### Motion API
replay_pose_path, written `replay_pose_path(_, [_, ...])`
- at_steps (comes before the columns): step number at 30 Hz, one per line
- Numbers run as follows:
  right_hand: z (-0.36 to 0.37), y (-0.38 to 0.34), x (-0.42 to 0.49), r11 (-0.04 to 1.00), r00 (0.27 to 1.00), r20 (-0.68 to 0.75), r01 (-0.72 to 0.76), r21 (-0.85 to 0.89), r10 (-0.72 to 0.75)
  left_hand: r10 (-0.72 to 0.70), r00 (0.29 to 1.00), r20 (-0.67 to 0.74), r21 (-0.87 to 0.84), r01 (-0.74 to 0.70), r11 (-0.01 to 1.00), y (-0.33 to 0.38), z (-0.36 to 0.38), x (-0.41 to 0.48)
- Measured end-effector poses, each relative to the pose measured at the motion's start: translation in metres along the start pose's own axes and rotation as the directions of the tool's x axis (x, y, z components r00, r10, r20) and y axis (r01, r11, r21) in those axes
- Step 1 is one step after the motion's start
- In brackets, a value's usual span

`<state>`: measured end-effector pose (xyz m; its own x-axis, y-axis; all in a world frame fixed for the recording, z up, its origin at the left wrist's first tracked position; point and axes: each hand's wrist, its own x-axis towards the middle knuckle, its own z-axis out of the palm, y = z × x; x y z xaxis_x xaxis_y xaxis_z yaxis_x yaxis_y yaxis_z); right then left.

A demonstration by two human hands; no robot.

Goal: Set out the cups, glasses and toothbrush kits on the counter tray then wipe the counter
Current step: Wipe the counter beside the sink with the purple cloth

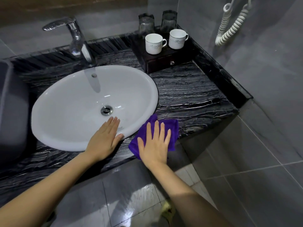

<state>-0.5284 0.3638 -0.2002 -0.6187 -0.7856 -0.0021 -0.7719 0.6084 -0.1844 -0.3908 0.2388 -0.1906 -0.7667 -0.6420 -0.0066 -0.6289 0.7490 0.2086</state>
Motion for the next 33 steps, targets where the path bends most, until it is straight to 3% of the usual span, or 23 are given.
replay_pose_path(6, [0.007, -0.028, -0.023, 1.000, 0.999, 0.035, -0.015, 0.010, 0.014, 0.015, 0.997, 0.080, -0.035, -0.012, 0.999, -0.007, -0.007, -0.009])
replay_pose_path(15, [0.013, -0.053, -0.057, 0.993, 0.993, 0.025, 0.116, 0.006, -0.116, -0.034, 0.996, 0.088, 0.041, 0.031, 0.999, -0.063, -0.028, -0.066])
replay_pose_path(21, [0.021, -0.085, -0.085, 0.951, 0.951, 0.041, 0.305, 0.055, -0.308, 0.030, 0.997, 0.066, -0.013, -0.029, 0.999, -0.069, -0.028, -0.071])
replay_pose_path(26, [0.026, -0.114, -0.097, 0.928, 0.925, 0.087, 0.365, 0.074, -0.371, 0.053, 0.996, 0.073, -0.098, -0.046, 0.994, -0.073, -0.031, -0.077])
replay_pose_path(33, [0.026, -0.174, -0.114, 0.890, 0.853, 0.255, 0.444, 0.103, -0.455, -0.048, 0.999, -0.010, -0.260, 0.044, 0.965, -0.107, -0.037, -0.139])
